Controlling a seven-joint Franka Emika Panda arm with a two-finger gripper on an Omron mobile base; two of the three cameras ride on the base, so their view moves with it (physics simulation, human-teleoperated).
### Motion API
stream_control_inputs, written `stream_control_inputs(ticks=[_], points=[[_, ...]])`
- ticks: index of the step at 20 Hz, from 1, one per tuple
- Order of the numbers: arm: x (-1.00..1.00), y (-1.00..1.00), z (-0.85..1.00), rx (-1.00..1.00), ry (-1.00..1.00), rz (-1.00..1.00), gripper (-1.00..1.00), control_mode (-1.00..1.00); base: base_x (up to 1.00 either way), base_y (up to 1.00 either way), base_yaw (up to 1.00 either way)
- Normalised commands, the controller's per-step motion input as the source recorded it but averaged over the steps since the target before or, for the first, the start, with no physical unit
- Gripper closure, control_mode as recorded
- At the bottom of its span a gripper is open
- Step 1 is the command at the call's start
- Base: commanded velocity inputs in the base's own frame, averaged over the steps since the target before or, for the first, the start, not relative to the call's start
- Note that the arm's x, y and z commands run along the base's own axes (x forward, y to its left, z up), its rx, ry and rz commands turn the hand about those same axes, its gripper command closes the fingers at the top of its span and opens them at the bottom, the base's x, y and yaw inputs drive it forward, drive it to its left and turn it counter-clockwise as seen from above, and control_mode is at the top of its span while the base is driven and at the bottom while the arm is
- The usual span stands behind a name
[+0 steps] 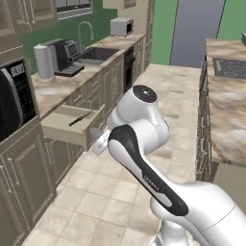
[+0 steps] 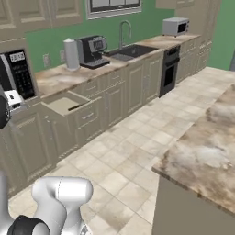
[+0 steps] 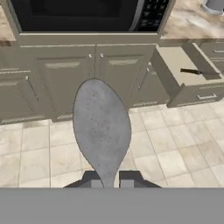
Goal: Pick up the metallic utensils from the counter and place them in the open drawer. Make sure not to pick up any wooden utensils.
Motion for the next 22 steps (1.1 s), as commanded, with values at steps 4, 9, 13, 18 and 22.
stream_control_inputs(ticks=[4, 9, 13, 18, 22], points=[[0.00, 0.00, 0.00, 0.00, 0.00, 0.00, 1.00, 1.00, 1.00, 0.95, -0.35], [0.00, 0.00, 0.00, 0.00, 0.00, 0.00, 1.00, 1.00, 1.00, 0.55, -0.40], [0.00, 0.00, 0.00, 0.00, 0.00, 0.00, 1.00, 1.00, 1.00, 0.37, -0.41], [0.40, 0.05, -0.39, -0.04, 0.16, -0.13, 1.00, -1.00, 0.60, 0.01, -0.22], [0.91, 0.30, -1.00, -0.05, 0.34, -0.23, 1.00, -1.00, 0.00, 0.00, 0.00]])
